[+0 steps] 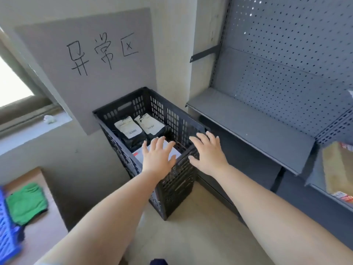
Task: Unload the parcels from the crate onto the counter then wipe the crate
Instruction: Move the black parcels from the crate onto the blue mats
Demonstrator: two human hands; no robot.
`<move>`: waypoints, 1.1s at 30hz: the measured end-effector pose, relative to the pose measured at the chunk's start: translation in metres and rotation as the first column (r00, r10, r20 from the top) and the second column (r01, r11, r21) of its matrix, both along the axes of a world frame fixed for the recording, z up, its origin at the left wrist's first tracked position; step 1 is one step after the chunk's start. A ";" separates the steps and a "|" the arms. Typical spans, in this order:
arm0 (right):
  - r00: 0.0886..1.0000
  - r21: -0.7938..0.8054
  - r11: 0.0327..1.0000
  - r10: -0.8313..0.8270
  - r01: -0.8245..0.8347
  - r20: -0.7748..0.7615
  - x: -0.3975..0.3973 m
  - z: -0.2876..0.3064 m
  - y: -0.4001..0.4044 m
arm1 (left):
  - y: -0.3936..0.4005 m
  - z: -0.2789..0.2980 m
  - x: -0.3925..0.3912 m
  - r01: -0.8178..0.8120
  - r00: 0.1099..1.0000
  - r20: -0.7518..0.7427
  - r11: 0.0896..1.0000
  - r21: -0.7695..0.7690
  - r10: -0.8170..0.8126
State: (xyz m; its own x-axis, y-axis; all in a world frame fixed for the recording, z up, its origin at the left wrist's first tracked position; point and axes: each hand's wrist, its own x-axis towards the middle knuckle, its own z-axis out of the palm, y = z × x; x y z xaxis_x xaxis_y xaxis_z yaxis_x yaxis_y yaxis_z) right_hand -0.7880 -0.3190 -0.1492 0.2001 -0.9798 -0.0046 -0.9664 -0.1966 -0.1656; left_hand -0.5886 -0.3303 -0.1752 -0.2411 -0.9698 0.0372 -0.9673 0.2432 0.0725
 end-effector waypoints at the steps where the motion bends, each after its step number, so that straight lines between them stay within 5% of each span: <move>1: 0.999 0.013 0.999 0.040 -0.040 0.012 0.007 -0.009 -0.014 | -0.011 -0.004 0.005 -0.020 1.000 0.013 1.000 -0.006 0.020; 12: 0.971 0.144 0.961 0.241 -0.237 -0.012 0.092 -0.039 -0.202 | -0.165 -0.041 0.064 -0.269 0.963 0.019 0.957 0.111 0.268; 18: 0.920 0.191 0.910 0.386 -0.368 -0.071 0.118 -0.043 -0.278 | -0.215 -0.060 0.081 -0.466 0.874 -0.018 0.849 0.247 0.485; 24: 0.870 0.221 0.846 0.493 -0.485 0.024 0.152 -0.065 -0.331 | -0.239 -0.079 0.098 -0.616 0.761 0.009 0.718 0.325 0.648; 33: 0.676 0.314 0.651 0.736 -0.691 -0.038 0.176 -0.091 -0.401 | -0.263 -0.083 0.105 -0.692 0.617 0.049 0.513 0.507 0.785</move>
State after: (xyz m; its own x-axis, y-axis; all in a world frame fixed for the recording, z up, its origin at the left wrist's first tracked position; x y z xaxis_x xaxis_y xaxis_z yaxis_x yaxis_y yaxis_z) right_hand -0.6117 -0.7200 -0.2405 0.8108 -0.4901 -0.3200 -0.5603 -0.8081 -0.1820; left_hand -0.4831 -0.5929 -0.2584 0.5365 -0.6998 -0.4717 -0.7386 -0.6597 0.1387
